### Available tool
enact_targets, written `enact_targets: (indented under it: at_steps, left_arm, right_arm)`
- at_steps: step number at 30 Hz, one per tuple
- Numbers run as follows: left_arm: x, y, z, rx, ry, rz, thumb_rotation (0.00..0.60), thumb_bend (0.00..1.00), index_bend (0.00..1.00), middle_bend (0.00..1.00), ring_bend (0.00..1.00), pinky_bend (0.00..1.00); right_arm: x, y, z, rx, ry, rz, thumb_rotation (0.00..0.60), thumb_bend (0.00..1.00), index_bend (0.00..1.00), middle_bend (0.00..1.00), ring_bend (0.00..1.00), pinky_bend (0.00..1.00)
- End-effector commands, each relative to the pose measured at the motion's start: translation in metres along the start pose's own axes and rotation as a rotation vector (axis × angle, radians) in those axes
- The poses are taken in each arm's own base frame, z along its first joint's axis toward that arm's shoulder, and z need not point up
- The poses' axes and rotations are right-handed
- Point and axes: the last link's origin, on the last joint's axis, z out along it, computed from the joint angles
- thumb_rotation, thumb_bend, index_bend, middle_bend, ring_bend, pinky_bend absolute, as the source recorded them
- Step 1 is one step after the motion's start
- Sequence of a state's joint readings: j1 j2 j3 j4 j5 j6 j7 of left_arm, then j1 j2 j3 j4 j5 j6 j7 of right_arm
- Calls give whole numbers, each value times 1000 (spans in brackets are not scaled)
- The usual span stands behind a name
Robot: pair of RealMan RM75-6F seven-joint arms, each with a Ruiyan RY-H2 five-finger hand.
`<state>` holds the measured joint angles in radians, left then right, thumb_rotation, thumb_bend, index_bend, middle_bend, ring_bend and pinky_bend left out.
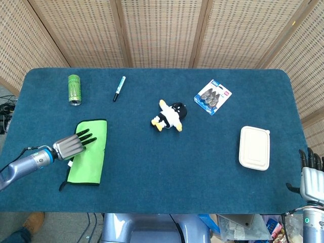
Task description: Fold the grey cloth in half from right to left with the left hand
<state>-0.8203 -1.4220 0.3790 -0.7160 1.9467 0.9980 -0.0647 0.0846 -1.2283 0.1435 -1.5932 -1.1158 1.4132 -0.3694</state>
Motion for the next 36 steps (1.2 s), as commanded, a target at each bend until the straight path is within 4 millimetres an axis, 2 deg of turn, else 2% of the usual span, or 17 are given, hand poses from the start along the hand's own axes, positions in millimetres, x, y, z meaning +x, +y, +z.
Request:
enact_targets:
  at_steps: [1, 9, 17, 22, 25, 31, 36]
  left_arm:
    - [-1, -2, -1, 7, -11, 4, 600, 483, 9, 0, 0, 0]
    - [2, -6, -9, 11, 18, 4, 600, 374, 0, 0, 0, 0]
    - [4, -16, -40, 47, 71, -67, 600, 342, 0, 0, 0, 0]
    - [10, -15, -55, 130, 149, -231, 600, 340, 0, 0, 0, 0]
    - [12, -7, -64, 240, 192, -519, 600, 340, 0, 0, 0, 0]
    - [14, 4, -76, 354, 243, -649, 600, 336, 0, 0, 0, 0]
    - [6, 20, -87, 486, 270, -773, 600, 239, 0, 0, 0, 0]
  right_arm:
    - [0, 0, 0, 1, -1, -1, 600, 0, 0, 0, 0, 0]
    - [0, -1, 0, 3, -1, 0, 600, 0, 0, 0, 0, 0]
    - [-1, -2, -1, 11, -4, 0, 600, 0, 0, 0, 0, 0]
    - [0, -4, -2, 20, -4, 1, 600, 0, 0, 0, 0, 0]
    - [1, -5, -4, 24, 0, 8, 600, 0, 0, 0, 0, 0]
    - [2, -4, -5, 31, -1, 19, 600, 0, 0, 0, 0, 0]
    - [4, -6, -6, 49, -5, 31, 600, 0, 0, 0, 0, 0]
